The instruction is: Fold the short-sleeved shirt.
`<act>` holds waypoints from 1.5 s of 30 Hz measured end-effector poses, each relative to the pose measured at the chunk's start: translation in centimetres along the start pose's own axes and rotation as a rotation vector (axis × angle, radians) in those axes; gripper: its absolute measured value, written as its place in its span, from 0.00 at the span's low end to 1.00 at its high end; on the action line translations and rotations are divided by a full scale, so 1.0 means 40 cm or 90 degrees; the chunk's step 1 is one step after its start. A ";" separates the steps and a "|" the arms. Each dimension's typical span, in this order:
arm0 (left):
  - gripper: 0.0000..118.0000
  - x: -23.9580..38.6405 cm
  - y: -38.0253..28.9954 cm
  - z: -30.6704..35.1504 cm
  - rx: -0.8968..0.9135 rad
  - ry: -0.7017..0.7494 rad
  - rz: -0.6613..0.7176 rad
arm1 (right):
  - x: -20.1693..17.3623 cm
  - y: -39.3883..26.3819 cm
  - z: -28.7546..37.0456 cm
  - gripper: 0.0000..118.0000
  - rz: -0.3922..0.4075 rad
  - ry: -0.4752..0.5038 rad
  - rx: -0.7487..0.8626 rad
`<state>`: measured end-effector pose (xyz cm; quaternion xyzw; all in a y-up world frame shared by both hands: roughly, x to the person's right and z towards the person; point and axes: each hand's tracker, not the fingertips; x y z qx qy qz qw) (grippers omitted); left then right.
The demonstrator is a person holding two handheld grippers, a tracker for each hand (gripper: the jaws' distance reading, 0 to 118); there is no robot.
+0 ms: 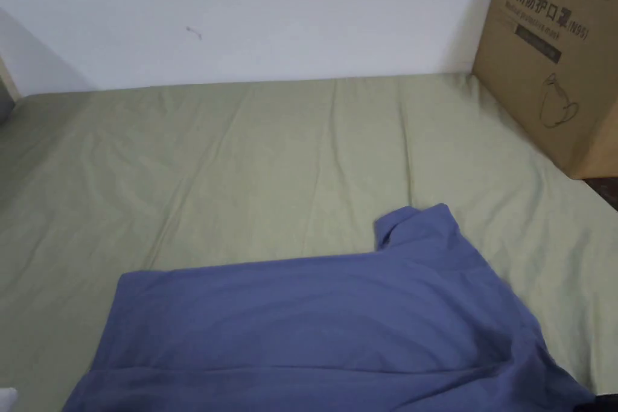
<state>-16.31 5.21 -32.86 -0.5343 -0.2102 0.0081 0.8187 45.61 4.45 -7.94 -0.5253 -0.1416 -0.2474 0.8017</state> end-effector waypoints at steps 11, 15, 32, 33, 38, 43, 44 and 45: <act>0.97 0.120 0.029 0.061 0.114 0.031 -0.025 | -0.171 0.042 0.057 0.96 0.069 -0.090 0.144; 0.96 0.221 0.079 0.063 0.126 0.054 -0.050 | -0.263 0.091 0.054 0.96 0.066 -0.031 0.175; 0.00 0.137 0.456 -0.146 0.106 0.020 -0.086 | -0.422 0.241 -0.034 0.02 0.134 0.054 0.176; 0.01 0.112 0.495 -0.175 0.103 0.020 -0.082 | -0.424 0.246 -0.038 0.02 0.134 0.056 0.173; 0.98 0.033 0.589 -0.310 0.047 0.046 -0.023 | -0.409 0.264 -0.072 0.02 0.132 0.052 0.157; 0.98 0.028 0.582 -0.423 -0.016 0.111 -0.069 | -0.364 0.279 -0.104 0.02 0.107 0.037 0.131; 0.98 0.024 0.570 -0.439 -0.034 0.125 -0.076 | -0.356 0.280 -0.108 0.02 0.103 0.034 0.127; 0.97 0.020 0.561 -0.455 -0.056 0.126 -0.079 | -0.350 0.281 -0.111 0.02 0.100 0.031 0.124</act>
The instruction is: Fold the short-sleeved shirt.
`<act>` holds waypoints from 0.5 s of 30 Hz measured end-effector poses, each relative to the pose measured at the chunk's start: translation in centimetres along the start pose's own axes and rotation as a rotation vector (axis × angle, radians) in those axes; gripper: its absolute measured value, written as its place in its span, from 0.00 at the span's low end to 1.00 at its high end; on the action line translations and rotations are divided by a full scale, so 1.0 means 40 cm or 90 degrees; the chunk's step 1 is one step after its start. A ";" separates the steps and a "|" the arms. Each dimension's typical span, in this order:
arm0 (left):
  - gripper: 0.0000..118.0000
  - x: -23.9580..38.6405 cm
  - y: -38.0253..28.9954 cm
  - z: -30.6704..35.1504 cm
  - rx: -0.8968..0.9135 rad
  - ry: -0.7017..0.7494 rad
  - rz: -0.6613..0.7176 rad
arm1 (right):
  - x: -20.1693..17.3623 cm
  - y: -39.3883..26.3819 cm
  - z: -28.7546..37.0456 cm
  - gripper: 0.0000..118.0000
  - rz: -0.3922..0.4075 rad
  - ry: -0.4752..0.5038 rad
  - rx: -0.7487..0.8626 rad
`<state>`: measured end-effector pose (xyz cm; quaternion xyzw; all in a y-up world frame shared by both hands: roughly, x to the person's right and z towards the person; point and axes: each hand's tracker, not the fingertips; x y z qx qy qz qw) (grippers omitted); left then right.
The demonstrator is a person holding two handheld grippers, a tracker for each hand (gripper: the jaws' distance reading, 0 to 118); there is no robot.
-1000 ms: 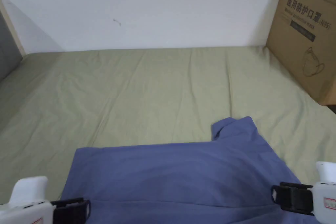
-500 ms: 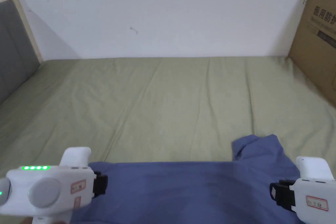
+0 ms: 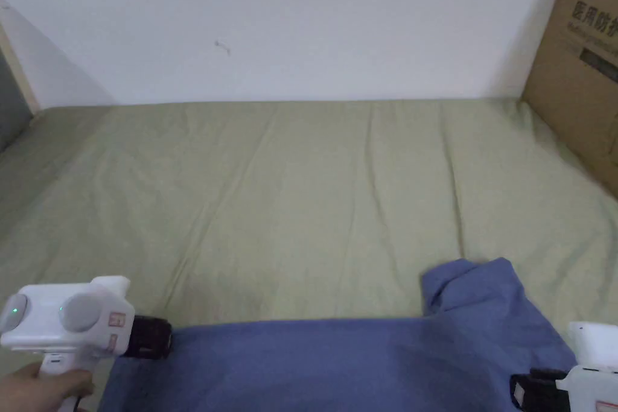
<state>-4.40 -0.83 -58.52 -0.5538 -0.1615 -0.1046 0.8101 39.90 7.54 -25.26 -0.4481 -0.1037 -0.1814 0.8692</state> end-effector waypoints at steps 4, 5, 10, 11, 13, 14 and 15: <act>0.88 -0.008 -0.004 0.030 0.028 -0.042 0.009 | 0.032 0.008 -0.006 0.02 0.002 -0.005 -0.018; 0.74 -0.007 -0.006 0.050 0.035 -0.048 0.007 | 0.039 0.013 -0.009 0.02 0.011 -0.006 -0.026; 0.02 0.013 -0.031 0.168 0.079 -0.088 -0.012 | 0.104 0.084 -0.039 0.02 -0.016 0.010 -0.025; 0.02 0.009 -0.039 0.185 0.085 -0.094 -0.004 | 0.125 0.104 -0.051 0.02 -0.045 0.031 -0.028; 0.02 0.008 -0.056 0.227 0.114 -0.123 0.008 | 0.168 0.161 -0.086 0.02 -0.080 0.042 -0.034; 0.02 0.010 -0.062 0.241 0.117 -0.125 0.007 | 0.179 0.185 -0.102 0.08 -0.072 0.025 -0.031; 0.02 0.003 -0.071 0.248 0.118 -0.122 0.004 | 0.192 0.214 -0.122 0.23 -0.065 -0.009 -0.027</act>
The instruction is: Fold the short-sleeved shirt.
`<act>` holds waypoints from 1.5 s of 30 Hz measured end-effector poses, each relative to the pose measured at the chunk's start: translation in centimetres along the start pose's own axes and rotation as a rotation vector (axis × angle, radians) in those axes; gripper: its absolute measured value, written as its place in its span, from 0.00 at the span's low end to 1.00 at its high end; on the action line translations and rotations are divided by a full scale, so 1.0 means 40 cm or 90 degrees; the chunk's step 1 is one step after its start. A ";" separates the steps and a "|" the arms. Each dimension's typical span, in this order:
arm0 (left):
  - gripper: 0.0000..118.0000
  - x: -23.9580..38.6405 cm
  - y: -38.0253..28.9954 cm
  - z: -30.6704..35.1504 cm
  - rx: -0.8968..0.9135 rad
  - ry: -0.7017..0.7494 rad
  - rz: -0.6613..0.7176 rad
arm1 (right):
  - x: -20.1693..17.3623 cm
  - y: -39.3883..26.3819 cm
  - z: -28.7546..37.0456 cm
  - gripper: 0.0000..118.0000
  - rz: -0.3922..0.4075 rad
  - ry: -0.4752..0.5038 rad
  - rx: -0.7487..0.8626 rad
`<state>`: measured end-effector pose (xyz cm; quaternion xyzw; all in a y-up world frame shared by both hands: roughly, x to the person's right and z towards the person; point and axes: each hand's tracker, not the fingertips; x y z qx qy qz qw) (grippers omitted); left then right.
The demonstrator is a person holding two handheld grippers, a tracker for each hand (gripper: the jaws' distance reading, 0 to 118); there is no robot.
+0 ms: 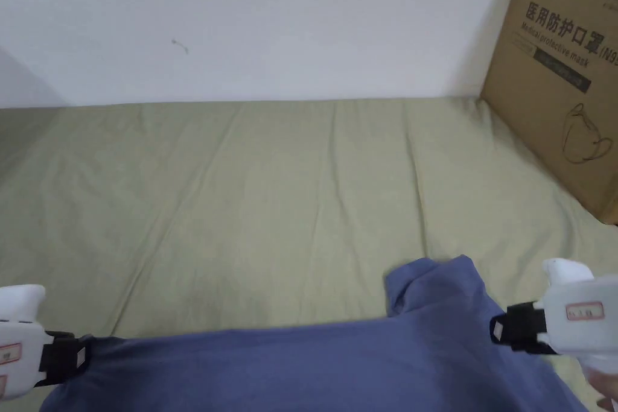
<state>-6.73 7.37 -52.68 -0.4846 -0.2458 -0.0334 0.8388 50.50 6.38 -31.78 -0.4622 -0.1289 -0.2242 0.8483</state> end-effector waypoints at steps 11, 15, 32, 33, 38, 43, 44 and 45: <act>0.02 0.002 -0.005 0.015 0.020 -0.002 0.035 | 0.040 0.177 -0.257 0.94 -0.055 -0.087 -0.074; 0.02 -0.006 -0.005 0.003 0.011 -0.014 0.063 | 0.038 0.196 -0.305 0.91 -0.015 -0.119 -0.117; 0.02 -0.035 -0.037 0.093 0.034 -0.029 0.098 | 0.014 0.114 0.047 0.02 0.034 0.019 0.029; 0.02 -0.033 -0.039 0.109 0.038 -0.028 0.093 | 0.022 0.098 0.084 0.02 0.035 0.021 0.035; 0.02 -0.029 -0.078 0.188 0.048 -0.034 0.087 | 0.064 -0.011 0.242 0.02 0.012 0.055 0.060; 0.02 -0.026 -0.179 0.245 0.009 -0.054 0.066 | 0.100 -0.186 0.347 0.02 -0.011 0.067 0.043; 0.02 -0.026 -0.204 0.251 -0.006 -0.055 0.057 | 0.106 -0.220 0.357 0.02 -0.015 0.065 0.034; 0.02 -0.024 -0.233 0.259 -0.013 -0.052 0.048 | 0.115 -0.254 0.361 0.02 -0.017 0.058 0.022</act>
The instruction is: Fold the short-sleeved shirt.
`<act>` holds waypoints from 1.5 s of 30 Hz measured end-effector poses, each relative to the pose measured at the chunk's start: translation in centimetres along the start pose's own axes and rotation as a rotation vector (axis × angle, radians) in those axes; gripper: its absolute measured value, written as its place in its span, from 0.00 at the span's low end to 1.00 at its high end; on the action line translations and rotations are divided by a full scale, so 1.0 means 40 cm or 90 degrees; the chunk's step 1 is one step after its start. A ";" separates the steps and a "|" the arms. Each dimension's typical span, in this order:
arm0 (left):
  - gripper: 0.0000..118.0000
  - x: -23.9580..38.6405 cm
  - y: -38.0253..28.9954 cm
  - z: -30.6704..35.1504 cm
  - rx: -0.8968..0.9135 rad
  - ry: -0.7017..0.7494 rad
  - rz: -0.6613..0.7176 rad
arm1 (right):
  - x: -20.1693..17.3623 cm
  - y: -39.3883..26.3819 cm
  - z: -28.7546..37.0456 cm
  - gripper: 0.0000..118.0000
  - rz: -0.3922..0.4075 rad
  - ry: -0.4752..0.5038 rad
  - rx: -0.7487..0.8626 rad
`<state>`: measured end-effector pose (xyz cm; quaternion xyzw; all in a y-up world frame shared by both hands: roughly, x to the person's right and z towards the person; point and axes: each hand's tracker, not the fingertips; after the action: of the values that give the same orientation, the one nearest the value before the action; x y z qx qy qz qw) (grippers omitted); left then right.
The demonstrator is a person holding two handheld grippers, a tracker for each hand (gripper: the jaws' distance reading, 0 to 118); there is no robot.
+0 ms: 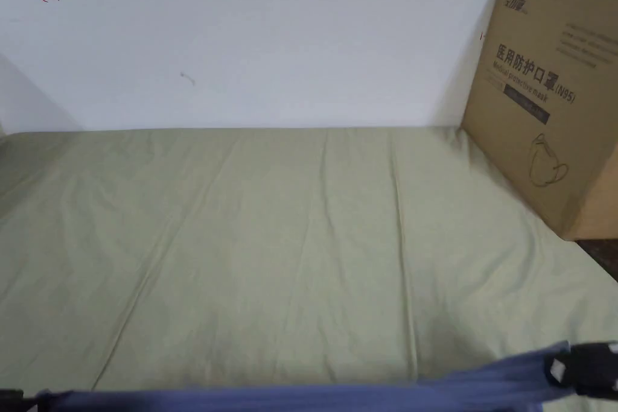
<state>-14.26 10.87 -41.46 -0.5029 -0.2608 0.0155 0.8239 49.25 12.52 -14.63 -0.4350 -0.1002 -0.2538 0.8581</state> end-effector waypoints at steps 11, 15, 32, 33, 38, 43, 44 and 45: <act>0.04 -0.031 -0.250 -0.039 -0.085 0.012 0.036 | 0.055 -0.234 -0.071 0.02 -0.032 -0.066 -0.087; 0.60 -0.005 -0.262 -0.037 -0.061 0.057 0.049 | 0.006 -0.247 -0.087 0.37 -0.026 -0.114 -0.056; 0.60 0.326 -0.191 -0.001 0.125 0.102 -0.073 | -0.394 -0.201 -0.112 0.81 0.166 -0.203 0.067; 0.34 0.347 -0.192 -0.012 0.120 0.104 -0.082 | -0.412 -0.204 -0.121 0.63 0.166 -0.193 0.068; 0.01 0.394 -0.224 -0.041 0.114 0.079 -0.096 | -0.456 -0.217 -0.164 0.04 0.154 -0.132 0.038; 0.01 0.291 -0.210 -0.034 0.112 0.018 -0.073 | -0.502 -0.230 -0.188 0.04 0.189 -0.145 0.031; 0.01 0.249 -0.203 -0.031 0.109 0.003 -0.050 | -0.511 -0.228 -0.189 0.04 0.188 -0.144 0.031; 0.01 0.185 -0.194 -0.029 0.098 -0.034 -0.015 | -0.521 -0.226 -0.196 0.04 0.187 -0.139 0.030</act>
<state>-9.18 8.23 -32.32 -0.4347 -0.2864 0.0394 0.8529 26.42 9.07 -21.24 -0.4500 -0.1345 -0.0749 0.8797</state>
